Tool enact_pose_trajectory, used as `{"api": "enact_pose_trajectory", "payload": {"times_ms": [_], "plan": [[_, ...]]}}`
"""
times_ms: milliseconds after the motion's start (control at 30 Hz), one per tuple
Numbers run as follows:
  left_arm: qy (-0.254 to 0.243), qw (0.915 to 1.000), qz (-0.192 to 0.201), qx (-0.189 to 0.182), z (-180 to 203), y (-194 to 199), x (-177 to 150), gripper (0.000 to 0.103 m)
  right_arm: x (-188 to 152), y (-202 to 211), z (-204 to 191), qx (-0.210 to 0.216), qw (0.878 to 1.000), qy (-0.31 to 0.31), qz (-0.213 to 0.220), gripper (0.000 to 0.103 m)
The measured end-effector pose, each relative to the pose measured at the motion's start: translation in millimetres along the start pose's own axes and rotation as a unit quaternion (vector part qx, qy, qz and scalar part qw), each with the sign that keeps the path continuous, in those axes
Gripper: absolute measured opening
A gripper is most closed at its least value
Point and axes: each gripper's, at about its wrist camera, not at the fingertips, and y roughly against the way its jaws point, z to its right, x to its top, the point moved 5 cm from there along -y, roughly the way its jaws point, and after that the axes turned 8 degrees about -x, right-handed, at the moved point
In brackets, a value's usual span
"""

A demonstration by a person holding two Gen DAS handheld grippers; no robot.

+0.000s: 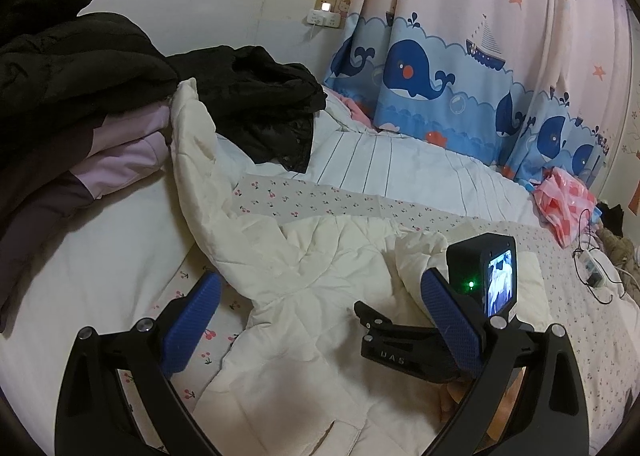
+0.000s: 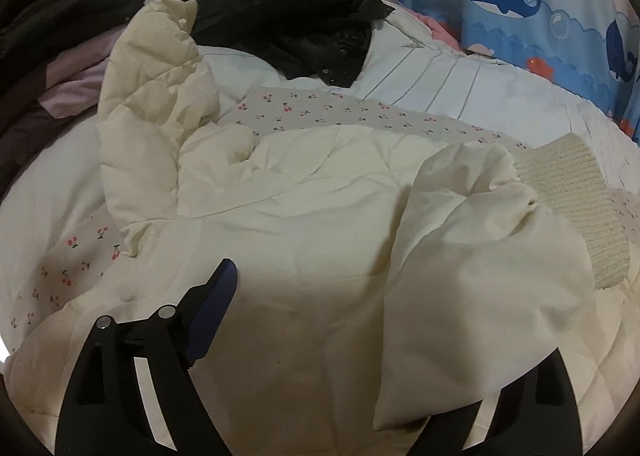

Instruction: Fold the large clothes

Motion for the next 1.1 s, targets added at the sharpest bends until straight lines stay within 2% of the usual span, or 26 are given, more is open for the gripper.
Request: {"api": "enact_pose_trajectory", "payload": {"times_ms": [100, 167, 200, 233, 300, 333, 433, 567, 600, 633, 667, 700, 733, 767, 800, 867, 900, 967, 1033, 1100], "plan": [[0.001, 1.0, 0.0, 0.0, -0.1, 0.0, -0.1, 0.096, -1.4, -0.2, -12.9, -0.025, 0.998, 0.049, -0.001, 0.086], [0.001, 1.0, 0.0, 0.0, -0.6, 1.2, 1.4, 0.096, -5.8, -3.8, -34.1, -0.076, 0.986, 0.148, -0.009, 0.086], [-0.002, 1.0, 0.001, 0.002, -2.0, 2.6, 3.3, 0.096, -10.7, -9.0, -43.8, -0.102, 0.974, 0.201, -0.022, 0.087], [-0.002, 1.0, 0.004, 0.005, -2.6, 3.0, 3.3, 0.096, -18.4, -15.8, -55.3, -0.135, 0.953, 0.268, -0.038, 0.088], [0.011, 0.9998, 0.013, 0.013, -13.7, 7.5, 9.3, 0.096, -26.4, -18.7, -69.2, -0.17, 0.924, 0.339, -0.039, 0.088], [0.022, 0.9995, 0.016, 0.016, -20.6, 9.2, 11.3, 0.096, -26.6, -18.8, -75.1, -0.187, 0.911, 0.366, -0.042, 0.088], [0.054, 0.9978, 0.023, 0.03, -43.1, 12.9, 15.9, 0.096, -26.5, -19.7, -84.2, -0.215, 0.884, 0.412, -0.045, 0.089], [0.088, 0.995, 0.025, 0.041, -66.9, 16.5, 17.9, 0.096, -36.1, -14.3, -106.5, -0.27, 0.814, 0.515, 0.0, 0.091], [0.09, 0.9947, 0.026, 0.043, -70.8, 18.0, 18.3, 0.096, -38.1, -12.9, -110.4, -0.278, 0.799, 0.534, 0.01, 0.091], [0.091, 0.9945, 0.028, 0.045, -73.2, 18.9, 19.1, 0.096, -38.6, -11.3, -112.6, -0.28, 0.79, 0.545, 0.014, 0.091], [0.091, 0.9943, 0.03, 0.047, -75.5, 20.4, 20.0, 0.096, -37.8, -9.8, -111.1, -0.278, 0.791, 0.544, 0.012, 0.091], [0.091, 0.9942, 0.031, 0.049, -76.8, 20.8, 20.8, 0.096, -35.0, -7.0, -107.7, -0.273, 0.801, 0.534, 0.009, 0.094], [0.091, 0.994, 0.034, 0.051, -78.6, 22.5, 21.6, 0.096, -30.8, -2.0, -101.8, -0.258, 0.821, 0.51, 0.005, 0.096], [0.09, 0.9938, 0.037, 0.054, -79.3, 23.9, 22.4, 0.096, -25.3, 5.1, -91.7, -0.236, 0.851, 0.47, -0.004, 0.096], [0.087, 0.9939, 0.039, 0.055, -78.2, 24.7, 23.3, 0.096, -20.7, 10.5, -86.3, -0.222, 0.869, 0.441, -0.009, 0.096], [0.084, 0.9944, 0.04, 0.051, -76.8, 26.4, 23.7, 0.096, -10.2, 28.0, -57.7, -0.184, 0.92, 0.347, -0.015, 0.096], [0.081, 0.9946, 0.041, 0.05, -75.4, 26.3, 24.4, 0.096, -7.8, 36.5, -40.6, -0.166, 0.939, 0.301, -0.019, 0.096], [0.067, 0.9954, 0.045, 0.052, -68.4, 27.5, 24.6, 0.096, -6.3, 55.0, -1.1, -0.138, 0.969, 0.204, -0.024, 0.096], [0.048, 0.9967, 0.044, 0.047, -59.2, 26.0, 23.9, 0.096, -11.5, 68.3, 33.5, -0.105, 0.986, 0.12, -0.038, 0.096], [0.041, 0.9987, 0.021, 0.022, -51.7, 17.2, 20.2, 0.096, -18.2, 83.5, 70.9, -0.043, 0.998, 0.016, -0.05, 0.096]]}}
